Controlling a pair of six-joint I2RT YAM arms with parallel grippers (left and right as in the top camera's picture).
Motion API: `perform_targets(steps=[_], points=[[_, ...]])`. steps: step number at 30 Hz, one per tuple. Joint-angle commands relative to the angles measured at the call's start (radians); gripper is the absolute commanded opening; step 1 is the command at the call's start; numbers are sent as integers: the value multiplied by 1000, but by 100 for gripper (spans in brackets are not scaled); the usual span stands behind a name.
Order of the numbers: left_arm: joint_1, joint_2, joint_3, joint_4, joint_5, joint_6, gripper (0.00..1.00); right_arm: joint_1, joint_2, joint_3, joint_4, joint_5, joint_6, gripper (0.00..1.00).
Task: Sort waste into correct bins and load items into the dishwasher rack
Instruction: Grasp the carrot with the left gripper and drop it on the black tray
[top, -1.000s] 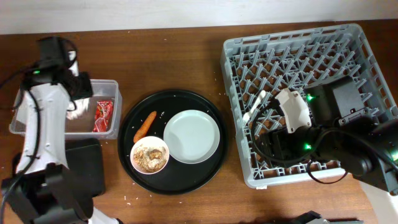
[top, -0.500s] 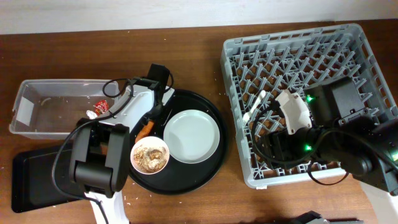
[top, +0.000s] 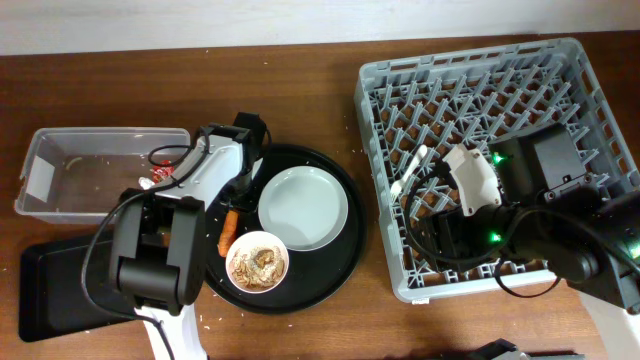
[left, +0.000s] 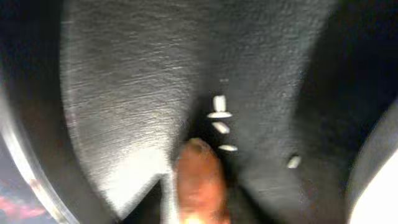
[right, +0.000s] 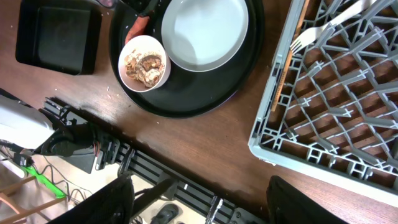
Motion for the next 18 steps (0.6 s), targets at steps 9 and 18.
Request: perform_targets(steps=[9,18], points=[[100,-157,399,-369,42,-90,0,6,-2,6,-1,1,5,68],[840,-364,-169,-70,165,-322,1,6,-2,6,-7,2,5,68]])
